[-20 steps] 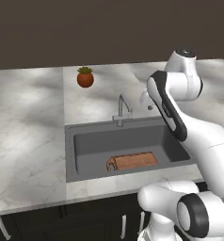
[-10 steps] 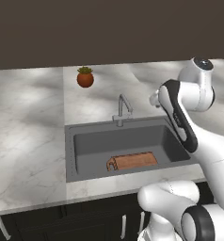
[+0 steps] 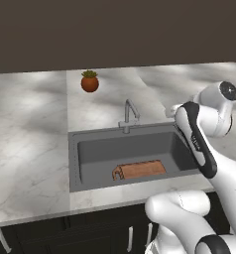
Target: Turn on the sink faucet with hot water and rinse the cutting board for ten seconds, then turn off the faucet. Push the cutting board to reach the water if necessary.
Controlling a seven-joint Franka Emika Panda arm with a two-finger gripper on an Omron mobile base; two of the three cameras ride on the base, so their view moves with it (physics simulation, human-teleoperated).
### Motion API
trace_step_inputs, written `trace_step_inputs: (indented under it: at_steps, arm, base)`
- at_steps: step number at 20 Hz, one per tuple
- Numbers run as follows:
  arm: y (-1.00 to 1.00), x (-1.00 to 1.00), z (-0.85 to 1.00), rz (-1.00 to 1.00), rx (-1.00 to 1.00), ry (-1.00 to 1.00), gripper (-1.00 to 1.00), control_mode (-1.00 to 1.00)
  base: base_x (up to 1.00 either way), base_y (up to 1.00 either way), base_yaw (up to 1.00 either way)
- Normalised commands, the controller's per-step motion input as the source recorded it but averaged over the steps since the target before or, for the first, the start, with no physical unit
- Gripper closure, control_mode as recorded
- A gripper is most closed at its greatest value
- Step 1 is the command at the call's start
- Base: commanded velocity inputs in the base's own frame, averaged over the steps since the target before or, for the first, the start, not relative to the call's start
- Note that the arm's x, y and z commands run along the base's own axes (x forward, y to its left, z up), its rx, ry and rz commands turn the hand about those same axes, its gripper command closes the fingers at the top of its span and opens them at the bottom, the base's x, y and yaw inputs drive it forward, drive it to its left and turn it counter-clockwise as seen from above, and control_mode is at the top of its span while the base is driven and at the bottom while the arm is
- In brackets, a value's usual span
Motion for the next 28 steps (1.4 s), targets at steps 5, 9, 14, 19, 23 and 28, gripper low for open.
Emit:
trace_step_inputs:
  at_steps: [5,9,14,19,23,28]
  arm:
    - [-0.14,0.16,-0.19,0.04,0.00,-0.19,-1.00,-1.00]
    - [-0.11,0.15,-0.31,0.03,0.01,-0.16,-1.00,-1.00]
    - [-0.08,0.16,-0.18,0.01,0.02,-0.15,-1.00,-1.00]
    - [-0.04,0.17,-0.15,0.00,0.02,-0.11,-1.00,-1.00]
    - [-0.01,0.14,-0.22,0.00,0.02,-0.05,-1.00,-1.00]
    - [0.00,0.22,-0.23,0.00,0.02,-0.04,-1.00,-1.00]
  base:
    - [0.00,0.00,0.00]
    - [0.00,0.00,0.00]
    - [0.00,0.00,0.00]
    - [0.00,0.00,0.00]
    - [0.00,0.00,0.00]
    - [0.00,0.00,0.00]
